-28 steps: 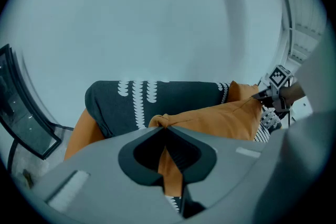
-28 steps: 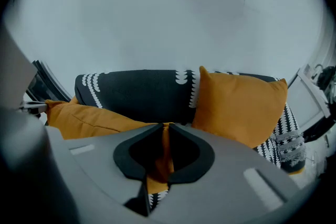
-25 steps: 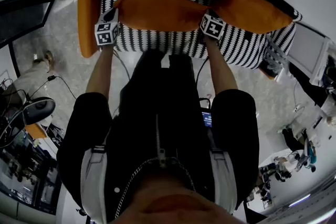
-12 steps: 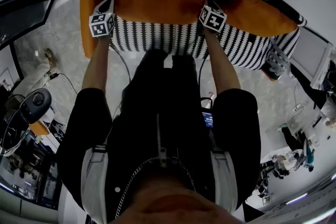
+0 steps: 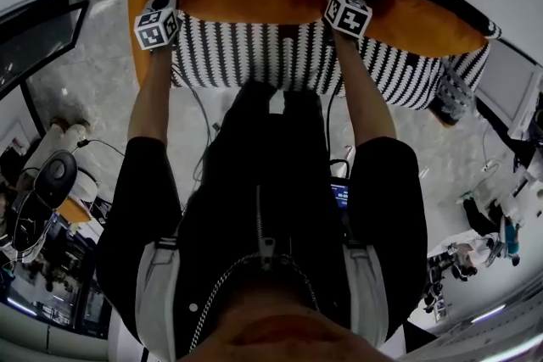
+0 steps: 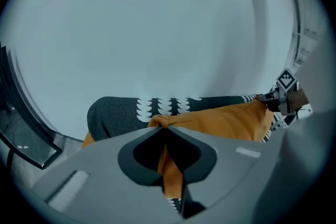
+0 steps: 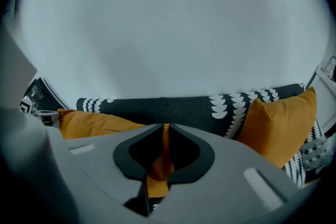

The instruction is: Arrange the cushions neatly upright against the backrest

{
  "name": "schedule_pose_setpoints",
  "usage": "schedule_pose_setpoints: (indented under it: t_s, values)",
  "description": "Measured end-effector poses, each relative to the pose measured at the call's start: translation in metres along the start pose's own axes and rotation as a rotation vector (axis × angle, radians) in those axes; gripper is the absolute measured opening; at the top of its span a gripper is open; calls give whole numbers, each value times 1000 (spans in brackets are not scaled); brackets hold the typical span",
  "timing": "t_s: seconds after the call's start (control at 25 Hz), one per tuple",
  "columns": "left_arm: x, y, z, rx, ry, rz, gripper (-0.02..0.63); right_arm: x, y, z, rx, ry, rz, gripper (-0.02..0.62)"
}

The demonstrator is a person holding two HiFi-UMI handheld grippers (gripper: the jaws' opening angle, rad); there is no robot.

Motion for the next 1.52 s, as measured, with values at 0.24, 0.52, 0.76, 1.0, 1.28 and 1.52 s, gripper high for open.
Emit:
schedule_pose_setpoints:
  t_s: [0.24,0.52,0.76,1.0,1.28,1.52]
  values:
    - [-9,0,-18,-27,-5,107,37,8,10,-13,38,17,-92,69]
    - [5,-1,8,66,11,189,109,-5,31,40,225,-19,109,83]
    - [50,-19,60,137,-110,149,104,-30,-5,101,233,-31,138,10]
    - [120,-40,116,187,-234,27,24,-46,-62,162,205,-45,173,3]
    - [209,-70,197,211,-281,-88,11,-40,-115,221,176,-46,215,3]
    - [275,-107,273,258,-280,-130,10,-69,-151,290,239,98,363,2]
Point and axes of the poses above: the fingertips, and each gripper's own axes: z backward along the fingers, x to its right, y out of its top, the point moved 3 cm from there along z, backward along the fingers, and after that the axes turned 10 degrees about y, right-handed, at the moved point
